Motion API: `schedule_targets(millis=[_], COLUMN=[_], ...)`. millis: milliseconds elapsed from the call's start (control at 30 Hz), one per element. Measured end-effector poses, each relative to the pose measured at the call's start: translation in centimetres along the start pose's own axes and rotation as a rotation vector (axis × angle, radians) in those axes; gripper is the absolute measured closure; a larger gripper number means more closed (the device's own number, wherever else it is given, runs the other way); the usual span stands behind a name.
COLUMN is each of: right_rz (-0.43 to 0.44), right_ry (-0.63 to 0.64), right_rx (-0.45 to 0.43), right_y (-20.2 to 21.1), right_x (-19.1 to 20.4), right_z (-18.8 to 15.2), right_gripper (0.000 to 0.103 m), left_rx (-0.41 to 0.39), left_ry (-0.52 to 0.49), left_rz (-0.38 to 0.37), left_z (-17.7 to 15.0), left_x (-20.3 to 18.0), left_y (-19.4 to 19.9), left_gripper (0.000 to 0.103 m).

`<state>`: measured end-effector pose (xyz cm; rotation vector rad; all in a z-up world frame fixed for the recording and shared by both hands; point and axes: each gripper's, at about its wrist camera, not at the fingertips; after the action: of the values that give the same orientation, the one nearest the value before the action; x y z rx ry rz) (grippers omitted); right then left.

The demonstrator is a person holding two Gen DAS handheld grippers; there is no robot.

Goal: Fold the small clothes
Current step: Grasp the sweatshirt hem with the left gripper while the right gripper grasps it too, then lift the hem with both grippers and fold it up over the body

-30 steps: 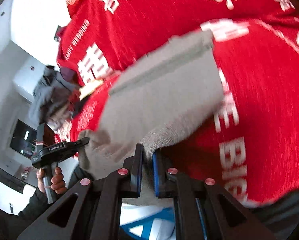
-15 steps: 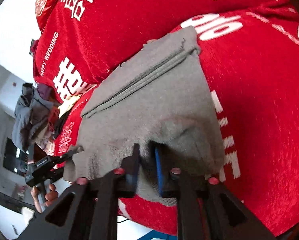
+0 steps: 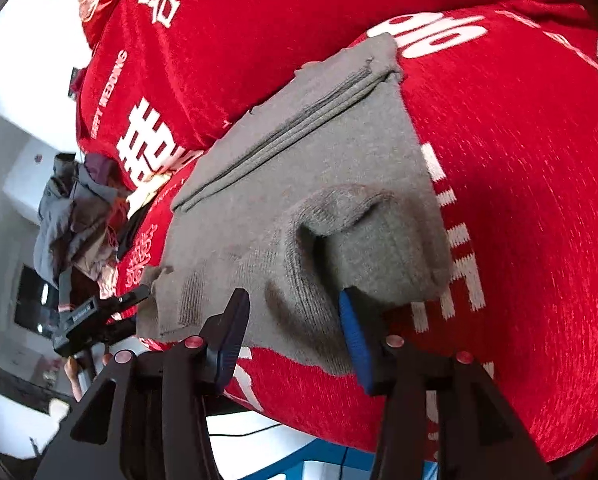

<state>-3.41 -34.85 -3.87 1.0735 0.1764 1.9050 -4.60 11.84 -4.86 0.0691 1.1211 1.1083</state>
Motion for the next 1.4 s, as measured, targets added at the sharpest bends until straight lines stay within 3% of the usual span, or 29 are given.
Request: schedule_targets(millis=[33,100,167,200,433,667,1033,1400], right_rz=[-0.005,-0.011,-0.002,0.011,0.118,0.194,0.094,-0.022], right_ry=[0.017,0.043,0.049,0.053,0.12,0.081,0.055,0.042], right_rx=[0.004,0.014,0.019,0.032,-0.062,-0.179,-0.239,-0.241], right_y=[-0.2,-0.9,-1.3,-1.4,2.3,4.2,1.8,-5.0], right_x=[0.2,0.6,1.0,1.2,4.3,5.8,6.5,6.3], right_z=[0.0,-0.2,-0.1,0.0,1.5,5.6,12.5,22.7], right_gripper=[0.052,0.055,0.088,0.091,0.092,0.092,0.092,0.094], left_rx=[-0.005,-0.003,0.008,0.003,-0.08,-0.175,-0.211,-0.162], left_ry=[-0.012,-0.049,-0.04,-0.043,-0.078,-0.013,-0.088,-0.126], left_rz=[0.009,0.035,0.038,0.04,-0.024,-0.073,-0.039,0.032], left_z=[0.0,-0.1,-0.1,-0.2,0.5,4.4,11.7,20.1], left_x=[-0.1,-0.3,-0.2,-0.3,-2.5,-3.9,-9.0,-10.8], left_y=[0.0,-0.2,-0.2,0.1,4.6,5.7,2.2,-6.4], left_gripper=[0.044,0.082,0.084,0.087,0.089,0.089,0.089,0.089])
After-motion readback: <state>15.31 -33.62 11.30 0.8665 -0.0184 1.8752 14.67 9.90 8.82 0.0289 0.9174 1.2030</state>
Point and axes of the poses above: each gripper's, at about its wrist camera, not at the fingertips, and y roughly against the way its jaws point, x to its left, z to its top, and after that the axes turned 13 degrees about -x, right-handed
